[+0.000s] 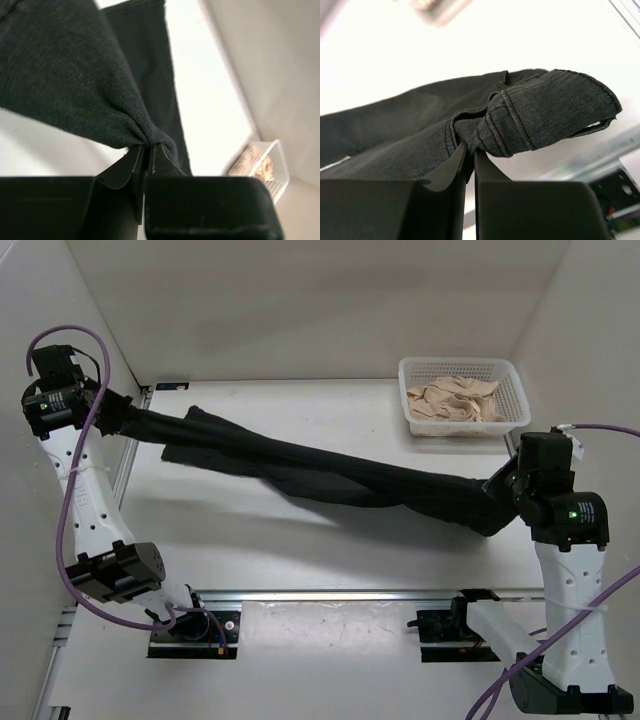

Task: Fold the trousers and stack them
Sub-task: Fold the trousers

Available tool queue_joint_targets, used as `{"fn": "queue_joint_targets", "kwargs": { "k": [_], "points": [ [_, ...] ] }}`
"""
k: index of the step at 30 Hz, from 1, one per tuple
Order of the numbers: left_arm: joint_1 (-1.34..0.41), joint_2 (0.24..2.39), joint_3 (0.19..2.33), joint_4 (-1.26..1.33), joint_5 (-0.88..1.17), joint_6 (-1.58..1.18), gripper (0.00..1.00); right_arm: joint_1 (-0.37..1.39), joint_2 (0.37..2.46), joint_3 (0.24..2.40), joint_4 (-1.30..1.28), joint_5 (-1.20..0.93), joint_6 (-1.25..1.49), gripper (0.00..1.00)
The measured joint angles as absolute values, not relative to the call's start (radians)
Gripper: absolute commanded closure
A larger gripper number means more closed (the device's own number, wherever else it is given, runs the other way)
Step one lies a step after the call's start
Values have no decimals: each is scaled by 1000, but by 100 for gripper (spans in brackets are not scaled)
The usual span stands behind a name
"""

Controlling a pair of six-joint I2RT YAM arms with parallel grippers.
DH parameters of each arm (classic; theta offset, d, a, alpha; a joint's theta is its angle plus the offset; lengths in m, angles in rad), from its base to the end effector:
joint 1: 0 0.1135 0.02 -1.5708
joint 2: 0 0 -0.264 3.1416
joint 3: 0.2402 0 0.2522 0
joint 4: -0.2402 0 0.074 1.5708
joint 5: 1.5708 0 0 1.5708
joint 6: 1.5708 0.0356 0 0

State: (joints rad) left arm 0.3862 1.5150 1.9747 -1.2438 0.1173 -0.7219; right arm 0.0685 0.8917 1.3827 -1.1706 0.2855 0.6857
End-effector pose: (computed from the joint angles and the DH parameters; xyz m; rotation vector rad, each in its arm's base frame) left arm 0.2569 0.1000 0.4623 -1.1966 2.0438 -0.3012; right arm 0.1264 -0.0014 0.4194 0.8175 2.0637 0.0936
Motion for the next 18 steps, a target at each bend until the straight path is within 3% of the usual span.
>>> {"fn": "queue_joint_targets", "kwargs": {
  "k": [9,18],
  "points": [
    [385,1560,1892,-1309,105,-665,90,68,839,1314,-1296,266,698,93],
    [293,1913,2169,-1396,62,-592,90,70,972,1309,-1306,235,682,93]
  ]
}}
